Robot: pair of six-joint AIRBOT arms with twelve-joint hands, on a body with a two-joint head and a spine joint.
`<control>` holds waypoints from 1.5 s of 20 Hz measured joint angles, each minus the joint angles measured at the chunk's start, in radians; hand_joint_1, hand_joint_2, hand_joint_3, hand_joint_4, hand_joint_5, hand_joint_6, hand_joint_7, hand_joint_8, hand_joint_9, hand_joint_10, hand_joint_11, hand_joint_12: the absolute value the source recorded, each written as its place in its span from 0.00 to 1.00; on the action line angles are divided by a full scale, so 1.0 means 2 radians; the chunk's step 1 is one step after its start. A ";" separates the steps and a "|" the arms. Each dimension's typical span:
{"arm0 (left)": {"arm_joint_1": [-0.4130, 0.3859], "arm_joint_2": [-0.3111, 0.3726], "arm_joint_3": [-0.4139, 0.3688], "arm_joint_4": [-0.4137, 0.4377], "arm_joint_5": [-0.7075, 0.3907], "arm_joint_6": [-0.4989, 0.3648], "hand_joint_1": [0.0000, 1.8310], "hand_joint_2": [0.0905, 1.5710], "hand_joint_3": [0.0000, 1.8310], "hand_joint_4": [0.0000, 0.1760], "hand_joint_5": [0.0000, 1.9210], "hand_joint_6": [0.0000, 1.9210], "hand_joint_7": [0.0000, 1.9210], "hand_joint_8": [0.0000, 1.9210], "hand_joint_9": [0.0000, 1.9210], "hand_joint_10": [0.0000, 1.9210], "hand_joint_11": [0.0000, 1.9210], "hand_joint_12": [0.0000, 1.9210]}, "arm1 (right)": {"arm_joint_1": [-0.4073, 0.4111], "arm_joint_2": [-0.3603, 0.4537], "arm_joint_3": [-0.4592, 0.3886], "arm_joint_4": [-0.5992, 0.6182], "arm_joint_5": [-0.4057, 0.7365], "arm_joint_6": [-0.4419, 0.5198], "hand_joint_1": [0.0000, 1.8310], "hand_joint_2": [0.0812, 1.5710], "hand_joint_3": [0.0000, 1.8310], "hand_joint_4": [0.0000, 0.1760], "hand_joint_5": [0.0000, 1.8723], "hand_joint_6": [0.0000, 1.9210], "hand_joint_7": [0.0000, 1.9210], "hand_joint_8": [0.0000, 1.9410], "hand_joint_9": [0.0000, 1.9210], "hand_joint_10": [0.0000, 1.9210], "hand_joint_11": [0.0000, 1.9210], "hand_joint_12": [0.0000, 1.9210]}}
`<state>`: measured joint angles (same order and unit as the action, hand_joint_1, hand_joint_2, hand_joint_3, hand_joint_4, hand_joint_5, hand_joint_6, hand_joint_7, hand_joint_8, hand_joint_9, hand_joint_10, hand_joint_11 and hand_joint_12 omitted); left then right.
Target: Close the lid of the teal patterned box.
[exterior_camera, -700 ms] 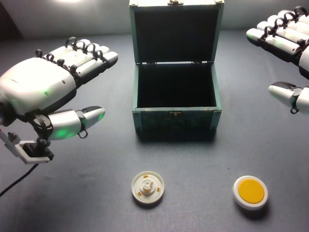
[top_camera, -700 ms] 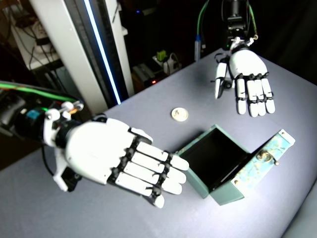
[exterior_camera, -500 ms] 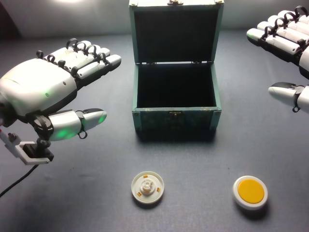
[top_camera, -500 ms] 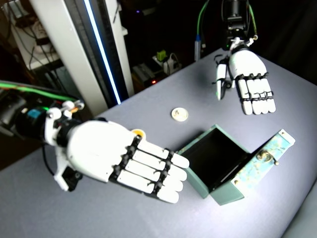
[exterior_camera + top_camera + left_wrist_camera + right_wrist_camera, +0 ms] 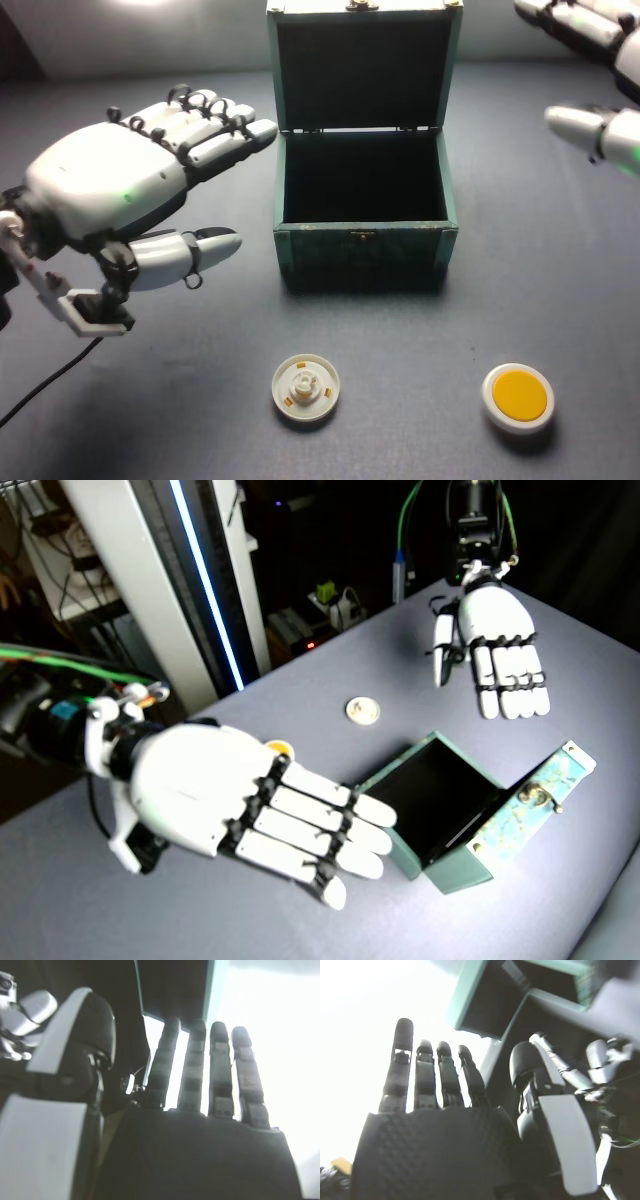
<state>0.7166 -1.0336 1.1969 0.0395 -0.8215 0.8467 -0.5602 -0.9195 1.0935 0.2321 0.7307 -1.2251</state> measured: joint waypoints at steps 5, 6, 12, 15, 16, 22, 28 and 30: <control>-0.017 -0.018 0.013 0.015 0.019 -0.007 0.11 0.89 0.00 0.19 0.00 0.00 0.00 0.00 0.00 0.00 0.00 0.00 | 0.053 -0.050 0.048 0.005 -0.041 0.000 0.13 0.90 0.00 0.00 0.00 0.00 0.00 0.00 0.00 0.00 0.00 0.01; -0.021 -0.023 0.015 0.018 0.023 -0.011 0.11 0.89 0.00 0.17 0.00 0.00 0.00 0.00 0.00 0.00 0.00 0.00 | 0.060 -0.059 0.059 0.010 -0.047 0.000 0.13 0.90 0.00 0.00 0.00 0.00 0.00 0.00 0.00 0.00 0.02 0.01; -0.034 -0.043 0.030 0.036 0.038 -0.022 0.08 0.89 0.00 0.34 0.00 0.00 0.00 0.00 0.00 0.00 0.00 0.00 | 0.090 -0.091 0.106 0.036 -0.079 -0.001 0.13 0.86 0.00 0.00 0.00 0.00 0.00 0.00 0.00 0.00 0.04 0.03; -0.038 -0.049 0.035 0.040 0.043 -0.024 0.08 0.90 0.00 0.27 0.00 0.00 0.00 0.00 0.00 0.00 0.00 0.00 | 0.104 -0.121 0.132 0.038 -0.100 -0.001 0.11 0.84 0.00 0.00 0.00 0.00 0.00 0.00 0.03 0.01 0.00 0.73; -0.038 -0.049 0.036 0.039 0.043 -0.026 0.10 0.90 0.00 0.23 0.00 0.00 0.00 0.00 0.00 0.00 0.01 0.00 | 0.110 -0.131 0.141 0.038 -0.109 -0.001 0.16 0.84 0.00 0.00 0.00 0.00 0.00 0.00 0.02 0.01 0.00 0.75; -0.044 -0.061 0.043 0.053 0.047 -0.035 0.12 0.90 0.00 0.17 0.00 0.00 0.00 0.00 0.00 0.00 0.00 0.12 | 0.117 -0.160 0.162 0.041 -0.139 -0.001 0.18 0.80 0.00 0.00 0.02 0.00 0.08 0.01 0.09 0.08 0.00 0.79; -0.043 -0.060 0.043 0.051 0.043 -0.042 0.15 0.90 0.00 0.00 0.02 0.00 0.00 0.00 0.00 0.00 0.00 0.15 | 0.119 -0.160 0.161 0.041 -0.132 0.001 0.21 0.84 0.00 0.00 0.26 0.35 0.36 0.32 0.30 0.63 0.14 0.97; -0.043 -0.060 0.043 0.052 0.039 -0.043 0.14 0.91 0.00 0.00 0.01 0.00 0.00 0.00 0.00 0.00 0.00 0.16 | 0.120 -0.159 0.151 0.039 -0.131 0.000 0.22 0.84 0.00 0.00 0.24 0.35 0.29 0.47 0.32 0.74 0.22 0.99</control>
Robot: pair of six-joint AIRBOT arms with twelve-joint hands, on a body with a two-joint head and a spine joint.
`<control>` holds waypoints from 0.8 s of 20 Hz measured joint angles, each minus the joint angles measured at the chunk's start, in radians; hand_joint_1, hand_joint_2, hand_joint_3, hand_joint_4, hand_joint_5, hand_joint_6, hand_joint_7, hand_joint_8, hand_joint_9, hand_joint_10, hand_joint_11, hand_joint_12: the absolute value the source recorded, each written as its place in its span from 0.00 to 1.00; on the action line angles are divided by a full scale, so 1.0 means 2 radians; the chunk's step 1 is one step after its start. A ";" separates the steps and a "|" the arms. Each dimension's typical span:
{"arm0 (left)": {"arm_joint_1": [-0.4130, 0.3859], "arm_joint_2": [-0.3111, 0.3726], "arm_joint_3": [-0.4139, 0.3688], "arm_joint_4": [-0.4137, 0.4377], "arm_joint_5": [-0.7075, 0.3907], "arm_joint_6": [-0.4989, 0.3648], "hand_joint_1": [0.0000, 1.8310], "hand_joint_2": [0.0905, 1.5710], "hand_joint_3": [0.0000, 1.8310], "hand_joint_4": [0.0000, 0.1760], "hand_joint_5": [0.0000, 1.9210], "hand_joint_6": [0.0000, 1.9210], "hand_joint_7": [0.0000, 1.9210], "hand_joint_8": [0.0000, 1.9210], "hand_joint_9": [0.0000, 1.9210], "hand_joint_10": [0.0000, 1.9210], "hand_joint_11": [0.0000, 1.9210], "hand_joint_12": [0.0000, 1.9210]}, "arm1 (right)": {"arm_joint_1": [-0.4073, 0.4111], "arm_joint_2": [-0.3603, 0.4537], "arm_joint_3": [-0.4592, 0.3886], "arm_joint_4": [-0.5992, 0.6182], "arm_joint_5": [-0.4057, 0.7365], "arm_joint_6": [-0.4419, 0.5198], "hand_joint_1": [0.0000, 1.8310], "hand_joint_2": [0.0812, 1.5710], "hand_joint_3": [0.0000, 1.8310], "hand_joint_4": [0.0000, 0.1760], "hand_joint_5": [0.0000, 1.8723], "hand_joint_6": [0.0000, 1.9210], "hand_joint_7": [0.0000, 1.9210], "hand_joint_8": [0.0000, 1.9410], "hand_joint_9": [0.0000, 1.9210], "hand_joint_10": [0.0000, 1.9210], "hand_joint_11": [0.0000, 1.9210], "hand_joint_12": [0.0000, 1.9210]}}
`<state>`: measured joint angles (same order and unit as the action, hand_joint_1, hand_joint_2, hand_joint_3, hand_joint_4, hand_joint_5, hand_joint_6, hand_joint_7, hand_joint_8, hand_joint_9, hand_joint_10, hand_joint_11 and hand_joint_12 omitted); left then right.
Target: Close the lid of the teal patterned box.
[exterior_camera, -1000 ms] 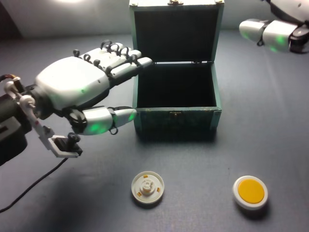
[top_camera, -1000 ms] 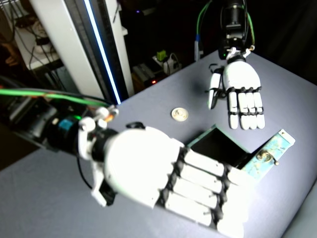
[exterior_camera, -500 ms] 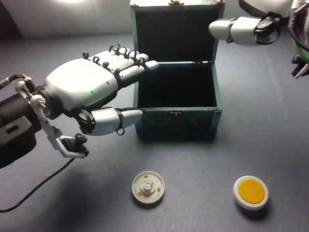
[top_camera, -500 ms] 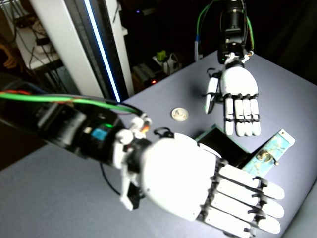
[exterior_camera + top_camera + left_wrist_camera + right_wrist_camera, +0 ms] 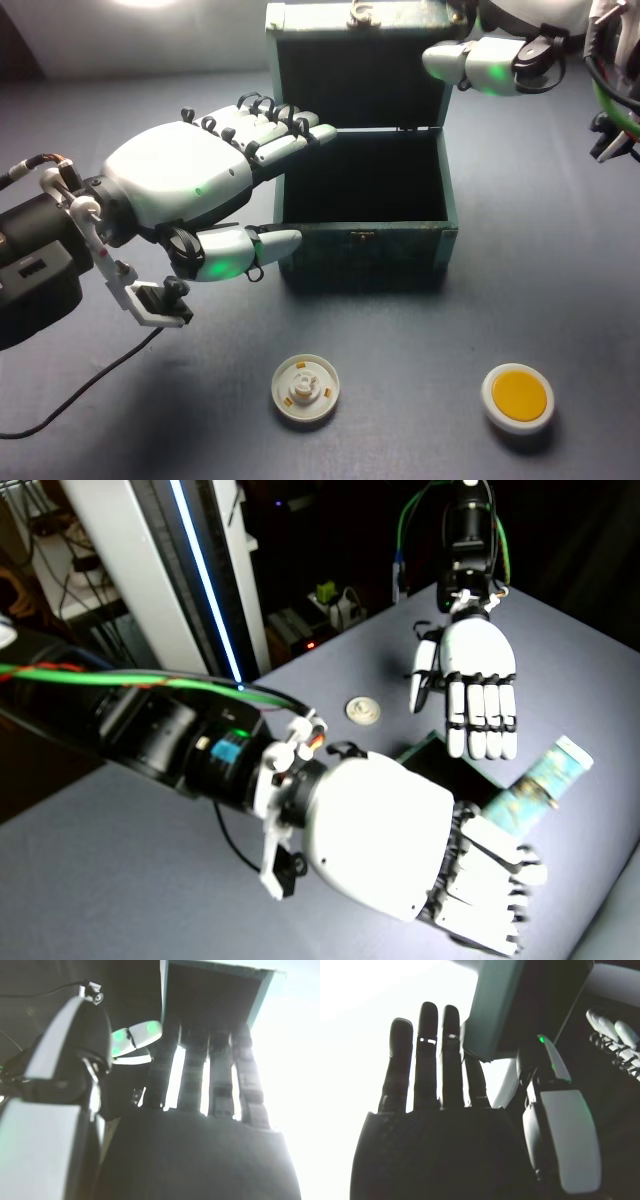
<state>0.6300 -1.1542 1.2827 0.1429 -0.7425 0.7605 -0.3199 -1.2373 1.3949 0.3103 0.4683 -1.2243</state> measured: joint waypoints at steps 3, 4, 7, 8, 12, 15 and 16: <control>0.005 0.006 -0.006 0.002 -0.009 -0.002 0.14 0.91 0.00 0.11 0.00 0.00 0.00 0.00 0.00 0.00 0.00 0.38 | 0.000 0.005 -0.023 -0.012 -0.001 -0.002 0.22 0.86 0.00 0.00 0.25 0.41 0.31 0.52 0.30 0.71 0.22 0.95; 0.006 0.006 -0.007 -0.004 -0.015 -0.001 0.15 0.91 0.00 0.09 0.00 0.00 0.00 0.00 0.00 0.00 0.00 0.40 | -0.001 0.010 -0.031 -0.018 0.000 -0.002 0.21 0.87 0.00 0.00 0.25 0.43 0.32 0.52 0.31 0.71 0.22 0.94; 0.024 0.019 -0.021 -0.011 -0.036 -0.002 0.14 0.90 0.00 0.17 0.00 0.00 0.00 0.00 0.00 0.00 0.00 0.27 | -0.008 0.035 -0.060 -0.031 0.018 0.000 0.17 0.88 0.00 0.00 0.24 0.51 0.31 0.53 0.30 0.73 0.21 0.96; 0.030 0.023 -0.026 -0.014 -0.043 -0.001 0.15 0.90 0.00 0.18 0.00 0.00 0.00 0.00 0.00 0.00 0.00 0.26 | -0.012 0.043 -0.067 -0.036 0.028 0.005 0.15 0.88 0.00 0.00 0.24 0.47 0.33 0.56 0.31 0.76 0.20 0.99; 0.053 0.034 -0.042 -0.017 -0.073 -0.002 0.04 0.90 0.00 0.24 0.00 0.00 0.00 0.00 0.00 0.00 0.00 0.21 | -0.041 0.066 -0.086 -0.055 0.072 0.045 0.15 0.90 0.00 0.00 0.27 0.49 0.33 0.49 0.29 0.68 0.19 0.95; 0.064 0.037 -0.047 -0.024 -0.085 -0.002 0.06 0.91 0.00 0.28 0.00 0.00 0.00 0.00 0.00 0.00 0.00 0.08 | -0.062 0.070 -0.092 -0.070 0.099 0.078 0.14 0.90 0.00 0.00 0.25 0.40 0.32 0.38 0.24 0.62 0.09 0.96; 0.064 0.039 -0.047 -0.025 -0.086 -0.002 0.07 0.91 0.00 0.30 0.00 0.00 0.00 0.00 0.00 0.00 0.00 0.11 | -0.067 0.070 -0.093 -0.075 0.105 0.087 0.13 0.90 0.00 0.00 0.26 0.37 0.33 0.35 0.23 0.59 0.07 0.95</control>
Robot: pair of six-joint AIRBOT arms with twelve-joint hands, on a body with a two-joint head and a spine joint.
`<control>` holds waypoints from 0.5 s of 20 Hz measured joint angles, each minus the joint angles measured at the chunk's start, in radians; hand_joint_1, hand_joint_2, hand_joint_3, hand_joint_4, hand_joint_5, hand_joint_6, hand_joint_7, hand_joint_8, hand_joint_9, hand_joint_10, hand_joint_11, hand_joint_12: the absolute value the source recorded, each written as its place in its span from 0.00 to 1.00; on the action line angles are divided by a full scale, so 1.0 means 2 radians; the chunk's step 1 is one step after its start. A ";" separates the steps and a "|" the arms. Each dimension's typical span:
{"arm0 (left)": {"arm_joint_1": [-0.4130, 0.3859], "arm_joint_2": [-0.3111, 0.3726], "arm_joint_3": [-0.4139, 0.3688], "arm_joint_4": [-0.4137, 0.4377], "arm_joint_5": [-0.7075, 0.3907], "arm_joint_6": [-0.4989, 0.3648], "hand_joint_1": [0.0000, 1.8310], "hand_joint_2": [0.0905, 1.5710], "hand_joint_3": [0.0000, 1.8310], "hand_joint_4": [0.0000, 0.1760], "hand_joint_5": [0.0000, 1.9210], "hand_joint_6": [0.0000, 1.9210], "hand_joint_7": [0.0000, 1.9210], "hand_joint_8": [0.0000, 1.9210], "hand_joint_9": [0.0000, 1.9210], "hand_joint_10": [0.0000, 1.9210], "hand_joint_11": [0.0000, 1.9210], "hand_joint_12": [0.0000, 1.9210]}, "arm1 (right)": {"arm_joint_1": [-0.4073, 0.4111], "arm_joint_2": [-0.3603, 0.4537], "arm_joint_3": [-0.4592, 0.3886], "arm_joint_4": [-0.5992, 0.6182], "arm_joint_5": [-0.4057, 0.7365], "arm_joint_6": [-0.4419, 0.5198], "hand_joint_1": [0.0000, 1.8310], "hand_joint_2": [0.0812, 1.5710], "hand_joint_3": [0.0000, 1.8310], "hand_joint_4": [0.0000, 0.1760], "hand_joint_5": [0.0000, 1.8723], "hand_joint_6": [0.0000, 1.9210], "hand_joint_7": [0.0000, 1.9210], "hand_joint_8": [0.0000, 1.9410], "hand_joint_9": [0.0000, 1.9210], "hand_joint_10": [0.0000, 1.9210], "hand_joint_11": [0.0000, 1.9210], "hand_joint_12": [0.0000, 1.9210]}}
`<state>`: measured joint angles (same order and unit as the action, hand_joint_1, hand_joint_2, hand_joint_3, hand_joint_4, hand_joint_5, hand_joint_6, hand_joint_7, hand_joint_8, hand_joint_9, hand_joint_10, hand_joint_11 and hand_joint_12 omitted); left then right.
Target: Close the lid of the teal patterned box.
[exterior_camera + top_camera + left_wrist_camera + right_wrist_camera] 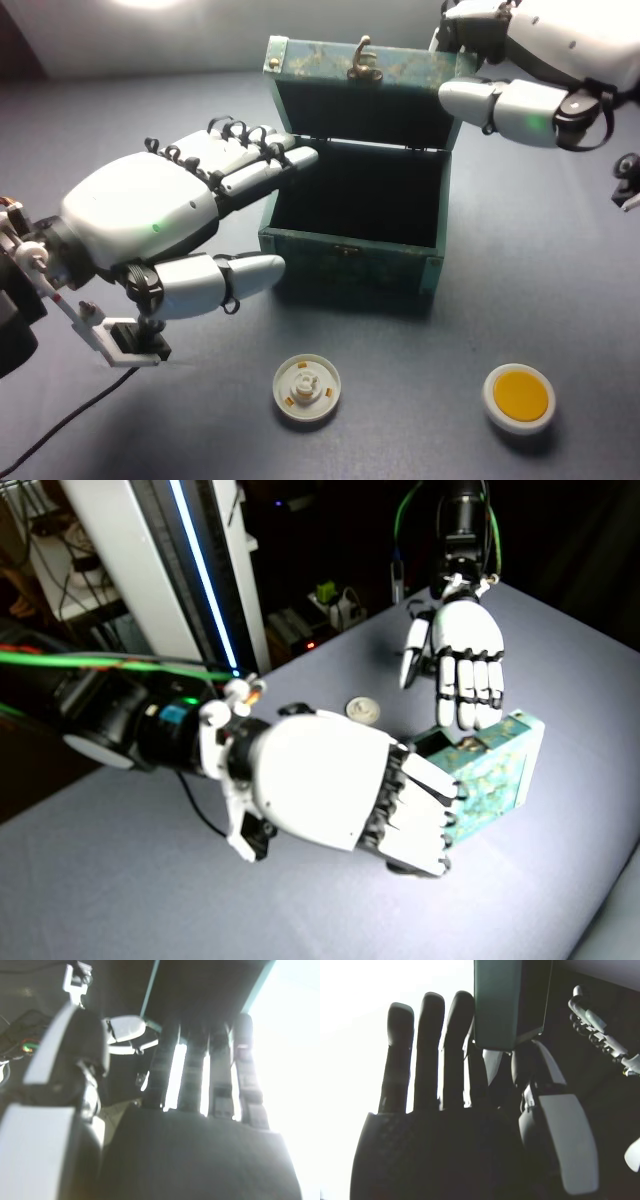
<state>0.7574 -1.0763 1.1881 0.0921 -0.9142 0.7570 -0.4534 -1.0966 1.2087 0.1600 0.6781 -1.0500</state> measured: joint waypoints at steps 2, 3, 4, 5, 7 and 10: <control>0.000 0.001 0.000 -0.004 -0.006 0.000 0.05 0.91 0.00 0.32 0.00 0.00 0.00 0.00 0.00 0.00 0.00 0.08 | -0.006 0.002 -0.005 -0.010 0.006 0.012 0.11 0.91 0.00 0.00 0.25 0.34 0.31 0.31 0.20 0.57 0.03 0.94; 0.001 0.004 -0.003 -0.006 -0.008 0.000 0.04 0.91 0.00 0.38 0.00 0.00 0.00 0.00 0.00 0.00 0.00 0.04 | -0.010 0.004 -0.009 -0.015 0.006 0.013 0.09 0.91 0.00 0.00 0.24 0.31 0.30 0.24 0.16 0.53 0.01 0.93; 0.003 0.004 -0.003 -0.002 -0.012 0.000 0.03 0.91 0.00 0.35 0.00 0.00 0.00 0.00 0.00 0.00 0.00 0.01 | -0.011 0.005 -0.013 -0.016 0.006 0.013 0.08 0.90 0.00 0.00 0.23 0.27 0.26 0.17 0.10 0.51 0.00 0.90; 0.004 0.004 -0.005 -0.001 -0.011 0.000 0.04 0.92 0.00 0.26 0.00 0.00 0.00 0.00 0.00 0.00 0.00 0.00 | -0.016 0.009 -0.019 -0.024 0.010 0.013 0.06 0.88 0.00 0.00 0.25 0.18 0.28 0.08 0.09 0.43 0.00 0.84; 0.009 0.006 -0.009 -0.002 -0.012 0.000 0.04 0.92 0.00 0.25 0.00 0.00 0.00 0.00 0.00 0.00 0.00 0.00 | -0.023 0.014 -0.030 -0.031 0.011 0.014 0.06 0.88 0.00 0.00 0.25 0.13 0.28 0.05 0.09 0.43 0.00 0.85; 0.018 0.011 -0.014 -0.006 -0.015 0.000 0.04 0.93 0.00 0.05 0.00 0.00 0.00 0.00 0.00 0.00 0.00 0.00 | -0.038 0.025 -0.043 -0.034 0.025 0.014 0.10 0.88 0.00 0.00 0.22 0.39 0.26 0.39 0.14 0.77 0.11 0.99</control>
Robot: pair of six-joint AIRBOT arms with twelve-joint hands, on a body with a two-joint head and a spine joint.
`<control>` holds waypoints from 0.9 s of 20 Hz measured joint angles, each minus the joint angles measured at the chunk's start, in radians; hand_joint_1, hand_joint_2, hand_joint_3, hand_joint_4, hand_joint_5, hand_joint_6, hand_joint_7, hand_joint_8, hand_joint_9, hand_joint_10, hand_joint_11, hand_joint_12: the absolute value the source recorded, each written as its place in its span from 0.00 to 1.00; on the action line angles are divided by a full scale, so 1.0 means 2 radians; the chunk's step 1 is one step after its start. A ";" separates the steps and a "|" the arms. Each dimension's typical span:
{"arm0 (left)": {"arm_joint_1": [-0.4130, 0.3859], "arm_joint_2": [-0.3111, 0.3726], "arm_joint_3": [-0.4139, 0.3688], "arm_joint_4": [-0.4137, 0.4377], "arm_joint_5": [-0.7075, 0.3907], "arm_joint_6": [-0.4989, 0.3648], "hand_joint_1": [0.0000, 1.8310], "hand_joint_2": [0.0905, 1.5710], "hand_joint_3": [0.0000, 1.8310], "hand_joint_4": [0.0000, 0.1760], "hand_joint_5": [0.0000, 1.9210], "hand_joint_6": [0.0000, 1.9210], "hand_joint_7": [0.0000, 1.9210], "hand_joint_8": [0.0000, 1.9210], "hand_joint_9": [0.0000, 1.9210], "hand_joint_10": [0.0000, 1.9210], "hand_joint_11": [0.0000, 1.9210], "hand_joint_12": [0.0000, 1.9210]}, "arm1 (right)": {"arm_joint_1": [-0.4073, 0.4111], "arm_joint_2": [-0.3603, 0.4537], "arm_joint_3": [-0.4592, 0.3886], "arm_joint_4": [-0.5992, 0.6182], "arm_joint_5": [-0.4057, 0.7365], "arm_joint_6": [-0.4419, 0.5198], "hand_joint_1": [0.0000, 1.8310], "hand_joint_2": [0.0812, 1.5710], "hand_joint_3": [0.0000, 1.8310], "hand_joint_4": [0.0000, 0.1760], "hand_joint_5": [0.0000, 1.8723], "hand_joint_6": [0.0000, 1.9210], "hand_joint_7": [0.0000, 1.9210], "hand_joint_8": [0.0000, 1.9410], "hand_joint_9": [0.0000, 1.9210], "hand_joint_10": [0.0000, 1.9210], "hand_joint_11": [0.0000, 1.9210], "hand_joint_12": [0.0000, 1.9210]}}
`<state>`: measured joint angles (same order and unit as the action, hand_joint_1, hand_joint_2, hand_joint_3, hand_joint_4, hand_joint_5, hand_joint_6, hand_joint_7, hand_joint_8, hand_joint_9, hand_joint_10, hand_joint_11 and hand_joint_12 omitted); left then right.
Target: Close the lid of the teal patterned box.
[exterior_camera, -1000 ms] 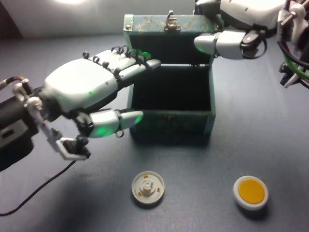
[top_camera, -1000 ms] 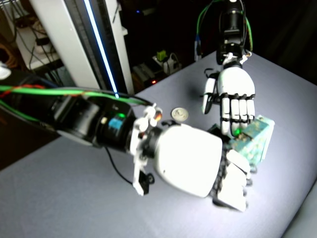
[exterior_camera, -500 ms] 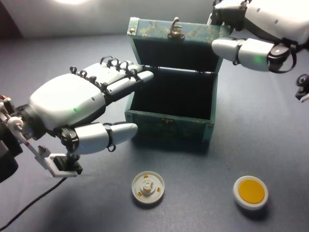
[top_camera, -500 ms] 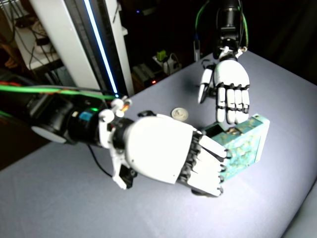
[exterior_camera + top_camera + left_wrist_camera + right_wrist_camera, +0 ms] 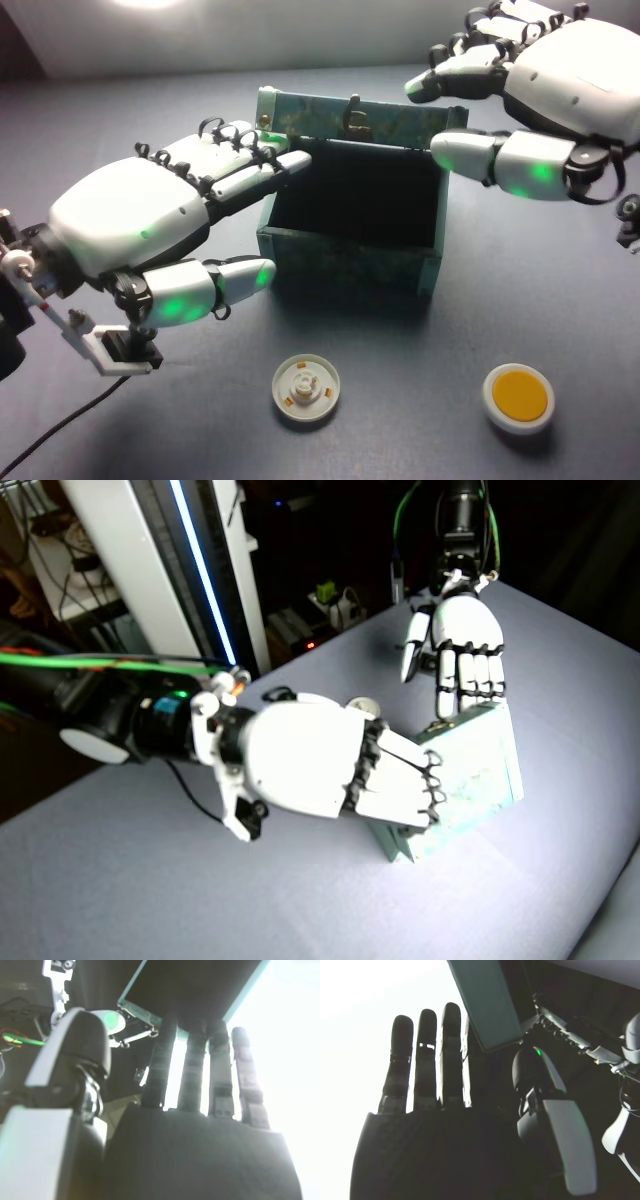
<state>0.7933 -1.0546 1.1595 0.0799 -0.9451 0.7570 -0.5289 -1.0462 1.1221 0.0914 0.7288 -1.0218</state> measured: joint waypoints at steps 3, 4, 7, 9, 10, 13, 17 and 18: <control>0.012 0.009 -0.011 0.001 -0.007 0.000 0.00 0.95 0.01 0.14 0.00 0.00 0.00 0.00 0.00 0.00 0.00 0.00 | -0.007 0.007 -0.012 -0.003 0.012 0.001 0.07 0.88 0.00 0.00 0.19 0.41 0.28 0.40 0.24 0.64 0.19 0.96; 0.016 0.011 -0.014 0.001 -0.012 0.000 0.00 0.95 0.01 0.14 0.00 0.00 0.00 0.00 0.00 0.00 0.00 0.00 | -0.013 0.010 -0.015 -0.006 0.016 0.001 0.07 0.88 0.00 0.00 0.19 0.41 0.28 0.40 0.24 0.64 0.19 0.96; 0.027 0.021 -0.021 -0.002 -0.022 0.000 0.02 0.98 0.00 0.14 0.01 0.00 0.01 0.01 0.02 0.00 0.00 0.23 | -0.025 0.017 -0.024 -0.012 0.024 0.007 0.04 0.89 0.00 0.00 0.20 0.37 0.33 0.15 0.24 0.46 0.12 0.91; 0.034 0.026 -0.026 -0.003 -0.030 0.000 0.04 0.99 0.00 0.07 0.04 0.01 0.06 0.01 0.06 0.01 0.00 0.39 | -0.032 0.018 -0.025 -0.013 0.024 0.015 0.05 0.88 0.00 0.00 0.21 0.30 0.33 0.06 0.19 0.43 0.01 0.93; 0.036 0.028 -0.029 -0.005 -0.033 0.000 0.06 0.98 0.00 0.01 0.06 0.01 0.09 0.02 0.08 0.02 0.00 0.37 | -0.036 0.018 -0.025 -0.013 0.025 0.023 0.07 0.89 0.00 0.00 0.21 0.29 0.35 0.06 0.19 0.47 0.01 0.94; 0.045 0.031 -0.032 -0.004 -0.039 -0.002 0.14 0.94 0.00 0.00 0.12 0.02 0.22 0.03 0.21 0.06 0.00 0.69 | -0.051 0.018 -0.025 -0.017 0.031 0.047 0.08 0.85 0.00 0.00 0.21 0.27 0.35 0.06 0.17 0.56 0.05 0.96; 0.049 0.033 -0.035 -0.006 -0.042 -0.004 0.04 0.95 0.01 0.00 0.14 0.00 0.20 0.00 0.17 0.03 0.00 0.66 | -0.059 0.021 -0.025 -0.018 0.034 0.058 0.07 0.86 0.00 0.00 0.16 0.38 0.22 0.55 0.17 0.81 0.15 1.00; 0.051 0.038 -0.038 -0.004 -0.054 -0.003 0.01 0.95 0.00 0.14 0.11 0.00 0.13 0.00 0.10 0.01 0.00 0.52 | -0.064 0.030 -0.031 -0.017 0.045 0.060 0.11 0.87 0.00 0.00 0.16 0.40 0.22 0.51 0.17 0.77 0.13 1.00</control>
<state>0.8948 -0.9791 1.0832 0.0723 -1.0523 0.7502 -0.6563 -0.9871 1.0595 0.0578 0.8192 -0.9016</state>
